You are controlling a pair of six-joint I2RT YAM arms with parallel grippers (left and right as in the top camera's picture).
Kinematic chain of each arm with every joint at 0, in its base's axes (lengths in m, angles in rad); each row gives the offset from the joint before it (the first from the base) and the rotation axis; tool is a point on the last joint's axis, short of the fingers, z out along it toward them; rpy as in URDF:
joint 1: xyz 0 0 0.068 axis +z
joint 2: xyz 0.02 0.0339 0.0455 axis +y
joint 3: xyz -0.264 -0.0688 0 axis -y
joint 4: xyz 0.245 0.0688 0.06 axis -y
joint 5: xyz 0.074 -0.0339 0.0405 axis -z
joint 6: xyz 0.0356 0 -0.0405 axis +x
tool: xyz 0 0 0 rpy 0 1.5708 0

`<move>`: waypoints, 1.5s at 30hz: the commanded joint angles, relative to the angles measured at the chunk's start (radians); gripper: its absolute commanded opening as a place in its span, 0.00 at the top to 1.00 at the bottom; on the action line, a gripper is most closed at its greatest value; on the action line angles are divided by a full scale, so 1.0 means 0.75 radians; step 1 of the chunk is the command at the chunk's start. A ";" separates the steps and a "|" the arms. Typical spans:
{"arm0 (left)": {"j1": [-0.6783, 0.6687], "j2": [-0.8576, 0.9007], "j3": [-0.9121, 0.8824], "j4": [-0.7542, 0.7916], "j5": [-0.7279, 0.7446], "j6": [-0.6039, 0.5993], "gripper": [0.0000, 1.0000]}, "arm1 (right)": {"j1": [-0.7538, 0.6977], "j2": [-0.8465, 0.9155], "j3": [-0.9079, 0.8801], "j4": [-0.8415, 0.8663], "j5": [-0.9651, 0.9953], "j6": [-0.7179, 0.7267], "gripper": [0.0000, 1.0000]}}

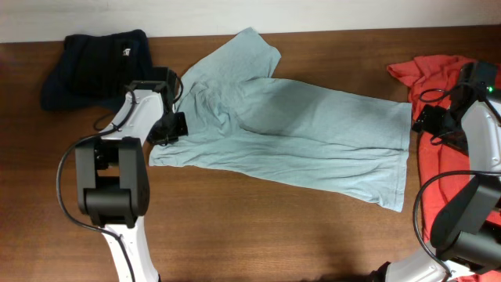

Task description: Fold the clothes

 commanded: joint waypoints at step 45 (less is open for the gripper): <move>-0.003 -0.110 0.680 -0.684 0.015 0.037 0.57 | 0.002 -0.034 0.026 0.001 0.002 0.006 0.01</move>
